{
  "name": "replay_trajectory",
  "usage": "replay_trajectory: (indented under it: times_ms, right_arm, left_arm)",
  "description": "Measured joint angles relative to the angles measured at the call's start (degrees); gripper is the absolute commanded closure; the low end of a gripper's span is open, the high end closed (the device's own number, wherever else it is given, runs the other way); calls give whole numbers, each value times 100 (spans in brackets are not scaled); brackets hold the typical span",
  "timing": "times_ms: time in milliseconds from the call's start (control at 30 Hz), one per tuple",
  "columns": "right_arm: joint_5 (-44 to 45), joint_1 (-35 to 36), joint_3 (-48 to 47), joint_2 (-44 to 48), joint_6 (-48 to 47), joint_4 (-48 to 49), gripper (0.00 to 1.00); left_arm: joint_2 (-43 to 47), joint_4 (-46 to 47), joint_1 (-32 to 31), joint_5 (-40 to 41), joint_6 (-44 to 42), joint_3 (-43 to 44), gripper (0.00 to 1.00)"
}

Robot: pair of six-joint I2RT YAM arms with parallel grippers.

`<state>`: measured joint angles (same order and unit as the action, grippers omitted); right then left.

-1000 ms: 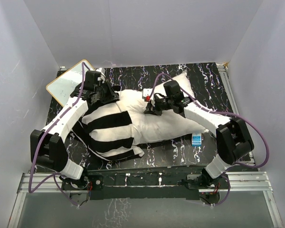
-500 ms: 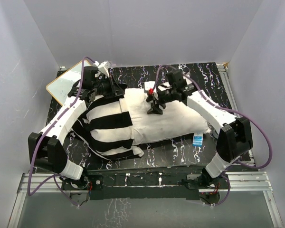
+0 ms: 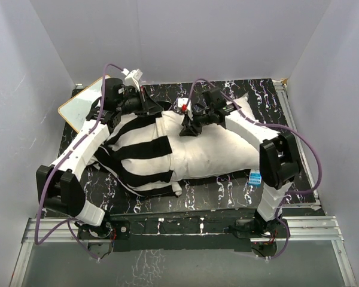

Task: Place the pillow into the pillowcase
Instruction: Stuff the pillow into the pillowcase.

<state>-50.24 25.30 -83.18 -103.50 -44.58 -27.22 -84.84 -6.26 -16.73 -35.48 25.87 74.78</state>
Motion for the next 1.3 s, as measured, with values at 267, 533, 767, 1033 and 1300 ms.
replay_trajectory:
  times_ms: [267,533,767,1033,1300]
  right_arm:
    - [-44,79,-181,-24,1611,892,92]
    - [146,-684,-1375,177,2734,916,92]
    - [-81,-632,1095,1263,2503,2387,89]
    - [-306,-214,2566,1073,2159,3198,72]
    - [-815,-315,1307,1130,-245,-2,41]
  left_arm:
    - [-1121,549,-656,20,516,1047,100]
    - [-1484,2280,-1220,476,1078,1648,100]
    - [-321,3689,-1464,483,1425,-966,100]
    - [-339,4774,-1491,573,1478,-3082,100]
    - [-345,5429,-1528,555,1484,-3427,100]
